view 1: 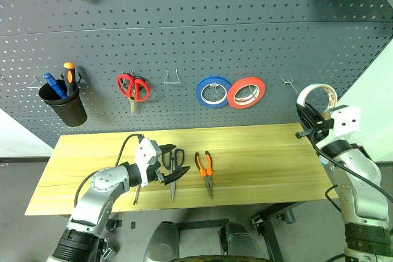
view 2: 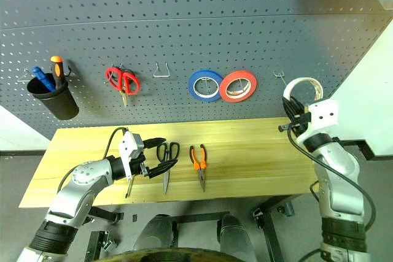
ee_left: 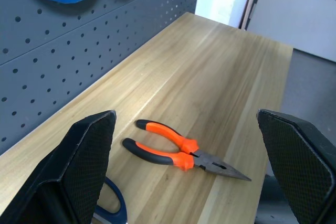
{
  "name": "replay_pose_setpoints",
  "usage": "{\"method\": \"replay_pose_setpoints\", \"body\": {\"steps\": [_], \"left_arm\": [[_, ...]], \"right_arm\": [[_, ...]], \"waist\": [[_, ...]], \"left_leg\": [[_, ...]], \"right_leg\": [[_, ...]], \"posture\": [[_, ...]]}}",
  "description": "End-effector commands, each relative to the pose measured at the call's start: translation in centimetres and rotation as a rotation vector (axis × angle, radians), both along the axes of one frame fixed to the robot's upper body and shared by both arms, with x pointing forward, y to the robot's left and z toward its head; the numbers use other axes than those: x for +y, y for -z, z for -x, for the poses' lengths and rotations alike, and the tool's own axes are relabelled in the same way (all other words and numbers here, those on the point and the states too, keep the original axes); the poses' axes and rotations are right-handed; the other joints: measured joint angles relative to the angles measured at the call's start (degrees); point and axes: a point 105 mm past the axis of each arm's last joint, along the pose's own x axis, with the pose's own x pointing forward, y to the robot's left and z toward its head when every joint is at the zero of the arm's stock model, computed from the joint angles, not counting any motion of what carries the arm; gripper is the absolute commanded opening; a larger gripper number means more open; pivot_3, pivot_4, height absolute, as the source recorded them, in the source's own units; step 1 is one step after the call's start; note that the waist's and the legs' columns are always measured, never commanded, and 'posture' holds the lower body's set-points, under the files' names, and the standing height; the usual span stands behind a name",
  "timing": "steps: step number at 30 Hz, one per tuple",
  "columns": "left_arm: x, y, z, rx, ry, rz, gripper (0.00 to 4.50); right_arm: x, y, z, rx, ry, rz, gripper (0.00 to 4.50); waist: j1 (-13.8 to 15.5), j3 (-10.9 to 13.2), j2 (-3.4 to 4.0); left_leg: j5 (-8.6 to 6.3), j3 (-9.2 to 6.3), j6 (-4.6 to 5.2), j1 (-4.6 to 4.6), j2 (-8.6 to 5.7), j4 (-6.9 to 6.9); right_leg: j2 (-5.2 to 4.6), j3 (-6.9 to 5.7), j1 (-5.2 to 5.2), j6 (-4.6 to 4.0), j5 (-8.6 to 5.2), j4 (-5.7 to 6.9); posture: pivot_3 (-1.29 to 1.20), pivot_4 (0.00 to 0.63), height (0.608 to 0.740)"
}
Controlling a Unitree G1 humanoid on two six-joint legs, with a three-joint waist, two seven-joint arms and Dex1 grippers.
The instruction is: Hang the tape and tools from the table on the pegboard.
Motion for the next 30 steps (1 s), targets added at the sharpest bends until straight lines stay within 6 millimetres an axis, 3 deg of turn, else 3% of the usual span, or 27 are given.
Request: {"method": "replay_pose_setpoints", "body": {"steps": [1, 11, 21, 30], "left_arm": [[-0.1, -0.8, 0.0, -0.042, 0.008, 0.004, 4.5], [0.2, -1.4, 0.3, -0.057, -0.012, 0.023, 4.5], [-0.7, -6.8, 0.3, -0.187, 0.009, 0.266, 4.5], [-0.8, -7.2, 0.7, -0.213, 0.01, 0.331, 4.5]], "right_arm": [[0.9, -1.0, -0.7, -0.045, -0.021, 0.004, 0.02], [1.7, -0.8, -1.7, -0.039, -0.046, -0.001, 0.02], [0.9, -0.7, -2.7, -0.032, -0.022, 0.017, 0.02], [0.8, -0.6, -3.1, -0.03, -0.02, 0.02, 0.02]], "waist": [[0.02, 0.0, 0.0], [0.06, 0.0, 0.0], [0.05, 0.01, 0.0], [0.01, 0.01, 0.0]], "left_leg": [[0.0, 0.0, 0.0, -0.01, 0.0, 0.0], [0.0, 0.0, 0.0, -0.02, 0.0, 0.0], [0.0, 0.0, 0.0, -0.01, 0.0, 0.0], [0.0, 0.0, 0.0, -0.01, 0.0, 0.01]], "right_leg": [[0.0, 0.0, 0.0, 0.0, 0.0, 0.0], [0.0, 0.0, -0.01, 0.0, 0.0, 0.0], [0.0, 0.0, -0.02, 0.0, 0.0, 0.02], [0.0, 0.0, -0.02, 0.0, 0.0, 0.02]], "posture": [[0.31, 0.042, 0.677], [0.33, 0.054, 0.677], [0.33, 0.058, 0.677], [0.33, 0.06, 0.677]]}}
